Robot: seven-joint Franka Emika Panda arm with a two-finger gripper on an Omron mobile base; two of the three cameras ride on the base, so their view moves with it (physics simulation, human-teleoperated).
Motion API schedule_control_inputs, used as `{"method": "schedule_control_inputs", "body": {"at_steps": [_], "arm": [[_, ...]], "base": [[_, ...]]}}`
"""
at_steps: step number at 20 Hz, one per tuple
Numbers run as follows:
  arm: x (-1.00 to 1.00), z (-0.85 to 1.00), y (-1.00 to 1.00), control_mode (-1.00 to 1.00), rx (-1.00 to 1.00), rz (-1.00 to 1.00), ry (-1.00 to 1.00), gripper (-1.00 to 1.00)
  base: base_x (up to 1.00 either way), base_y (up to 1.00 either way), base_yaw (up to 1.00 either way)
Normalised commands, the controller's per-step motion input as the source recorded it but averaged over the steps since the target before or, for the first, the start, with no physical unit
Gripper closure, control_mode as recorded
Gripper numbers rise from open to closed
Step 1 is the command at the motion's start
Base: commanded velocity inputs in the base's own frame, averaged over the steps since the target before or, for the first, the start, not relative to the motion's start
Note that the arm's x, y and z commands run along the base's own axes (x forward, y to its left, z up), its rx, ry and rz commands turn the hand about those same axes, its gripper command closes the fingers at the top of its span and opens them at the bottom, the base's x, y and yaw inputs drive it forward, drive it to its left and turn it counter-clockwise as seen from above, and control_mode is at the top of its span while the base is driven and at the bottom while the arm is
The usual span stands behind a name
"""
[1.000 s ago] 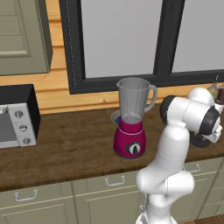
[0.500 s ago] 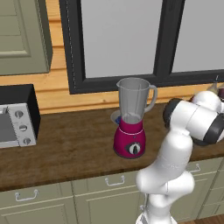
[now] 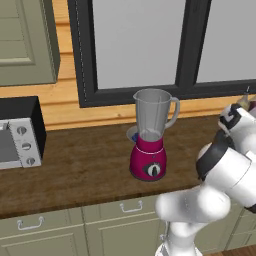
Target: Close the lid blender by securely placing the lid on top.
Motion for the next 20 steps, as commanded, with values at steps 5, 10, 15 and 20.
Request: {"method": "schedule_control_inputs", "body": {"at_steps": [5, 10, 15, 20], "arm": [[-0.14, 0.98, 0.58, -1.00, -0.04, 0.00, -0.19, 1.00], [-0.19, 1.00, 0.53, -1.00, -0.07, 0.00, -0.06, 1.00], [-0.18, 1.00, 0.48, -1.00, -0.09, 0.00, 0.00, 1.00], [-0.20, 0.95, 0.42, -1.00, -0.04, 0.05, 0.00, 1.00]], "base": [[0.00, 0.00, 0.00], [0.00, 0.00, 0.00], [0.00, 0.00, 0.00], [0.00, 0.00, 0.00]]}}
